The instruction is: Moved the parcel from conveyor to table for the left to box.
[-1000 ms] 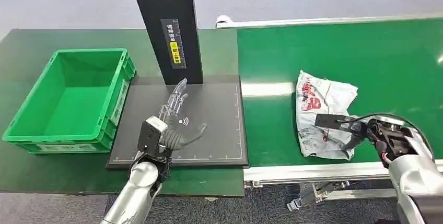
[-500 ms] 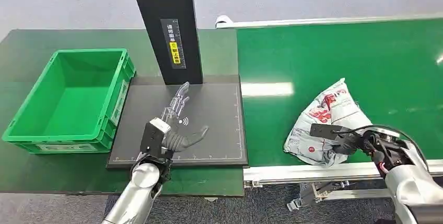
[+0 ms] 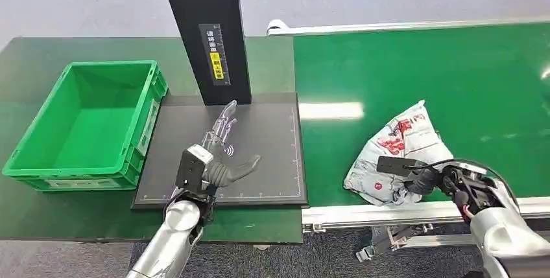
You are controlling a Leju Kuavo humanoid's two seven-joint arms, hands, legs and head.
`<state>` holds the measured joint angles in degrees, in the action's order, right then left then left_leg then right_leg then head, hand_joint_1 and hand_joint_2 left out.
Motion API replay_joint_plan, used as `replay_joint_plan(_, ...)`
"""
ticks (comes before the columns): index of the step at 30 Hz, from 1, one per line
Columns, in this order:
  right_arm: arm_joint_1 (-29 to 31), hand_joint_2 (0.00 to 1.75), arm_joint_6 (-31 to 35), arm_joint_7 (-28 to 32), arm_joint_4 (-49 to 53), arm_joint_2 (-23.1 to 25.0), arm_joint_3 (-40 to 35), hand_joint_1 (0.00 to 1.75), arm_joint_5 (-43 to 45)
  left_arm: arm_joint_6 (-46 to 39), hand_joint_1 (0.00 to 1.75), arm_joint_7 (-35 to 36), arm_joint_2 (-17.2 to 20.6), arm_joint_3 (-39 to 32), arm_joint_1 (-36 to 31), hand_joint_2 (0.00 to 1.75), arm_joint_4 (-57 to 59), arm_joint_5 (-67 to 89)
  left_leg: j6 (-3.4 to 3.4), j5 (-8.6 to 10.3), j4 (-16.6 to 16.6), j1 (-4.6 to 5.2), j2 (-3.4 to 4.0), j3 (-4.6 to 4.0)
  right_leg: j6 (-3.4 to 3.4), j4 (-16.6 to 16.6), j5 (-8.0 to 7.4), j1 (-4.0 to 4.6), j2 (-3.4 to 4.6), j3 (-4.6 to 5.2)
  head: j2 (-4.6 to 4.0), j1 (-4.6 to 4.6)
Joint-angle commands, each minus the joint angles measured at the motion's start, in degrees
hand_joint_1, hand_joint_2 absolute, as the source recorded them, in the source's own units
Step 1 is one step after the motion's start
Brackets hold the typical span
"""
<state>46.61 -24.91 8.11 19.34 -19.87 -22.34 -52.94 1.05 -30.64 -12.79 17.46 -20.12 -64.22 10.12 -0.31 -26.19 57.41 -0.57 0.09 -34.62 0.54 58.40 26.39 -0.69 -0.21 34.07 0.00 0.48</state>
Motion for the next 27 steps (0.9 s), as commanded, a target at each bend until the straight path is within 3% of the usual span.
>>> replay_joint_plan(1, 1.7, 1.75, 27.6, 4.6, 7.7, 10.8, 10.5, 1.75, 9.2, -3.4, 0.00, 0.3, 2.8, -1.0, 5.0, 1.75, -9.0, -1.8, -0.02, -0.07, -0.1, 0.05, 0.53, 0.10, -0.05, 0.0, -0.08, -0.04, 0.53, 0.08, -0.02, -0.02)
replay_joint_plan(4, -4.2, 1.75, 37.3, 11.9, 20.3, 12.1, 16.3, 1.75, 14.6, -4.8, 0.00, -0.2, 1.8, -1.0, 5.6, 1.75, -10.6, -2.7, -0.05, -0.10, -0.2, 0.01, 0.87, 0.28, -0.12, -0.1, -0.10, 0.00, 0.89, 0.05, -0.02, -0.04)
replay_joint_plan(6, -6.5, 1.75, 38.0, 13.6, 23.8, 12.3, 16.9, 1.75, 15.6, -5.1, 0.00, -0.6, 1.3, -1.2, 5.4, 1.75, -10.8, -3.6, -0.03, -0.01, -0.1, -0.01, 0.30, 0.14, -0.06, -0.1, -0.01, 0.02, 0.31, 0.03, -0.02, -0.04)
replay_joint_plan(10, -7.9, 1.75, 38.1, 14.7, 26.3, 12.2, 17.3, 1.75, 16.4, -5.4, 0.00, -1.1, 1.2, -1.4, 5.3, 1.75, -10.5, -4.7, 0.00, -0.09, -0.1, -0.02, 0.12, 0.20, -0.06, -0.1, 0.06, 0.02, 0.16, -0.10, -0.02, -0.07)
replay_joint_plan(13, -12.3, 1.75, 44.3, 22.5, 33.7, 13.5, 17.7, 1.75, 17.9, -5.9, 0.00, -2.5, 1.0, -1.3, 5.0, 1.75, -10.4, -6.0, 0.00, -0.01, -0.1, -0.02, -0.02, 0.02, -0.02, -0.1, 0.05, 0.02, 0.02, 0.01, -0.02, -0.02)
replay_joint_plan(18, -19.1, 1.75, 51.6, 27.4, 46.6, 14.8, 16.6, 1.75, 20.7, -7.9, 0.00, -1.9, -0.6, -3.0, 3.4, 1.75, -8.8, -10.4, -0.03, -0.03, -0.1, -0.01, -0.02, 0.02, -0.04, 0.0, 0.08, 0.02, 0.02, 0.01, -0.02, -0.02)
replay_joint_plan(21, -22.8, 1.75, 60.3, 30.7, 51.3, 14.3, 10.8, 1.75, 14.1, -11.9, 0.00, -3.5, -1.1, -5.9, 1.9, 1.75, -6.9, -17.3, -0.03, -0.03, -0.1, -0.02, -0.07, 0.09, -0.06, -0.1, 0.09, 0.03, -0.01, -0.05, 0.00, -0.02)
replay_joint_plan(25, -20.8, 1.75, 61.0, 29.5, 45.9, 13.2, -1.4, 1.75, 1.0, -10.3, 0.00, -3.7, 0.8, -5.1, 1.6, 1.75, -6.9, -19.5, -0.03, -0.03, -0.1, -0.01, 0.12, 0.05, -0.03, 0.0, 0.04, 0.02, 0.15, 0.05, -0.02, -0.02)
replay_joint_plan(27, -18.6, 1.75, 61.2, 29.0, 40.8, 12.9, -10.9, 1.75, -4.7, -8.7, 0.00, -3.6, 1.3, -3.7, 1.1, 1.75, -5.4, -19.2, -0.02, -0.05, -0.1, -0.04, 0.25, 0.16, -0.05, -0.1, 0.01, 0.06, 0.28, -0.02, -0.02, -0.04)
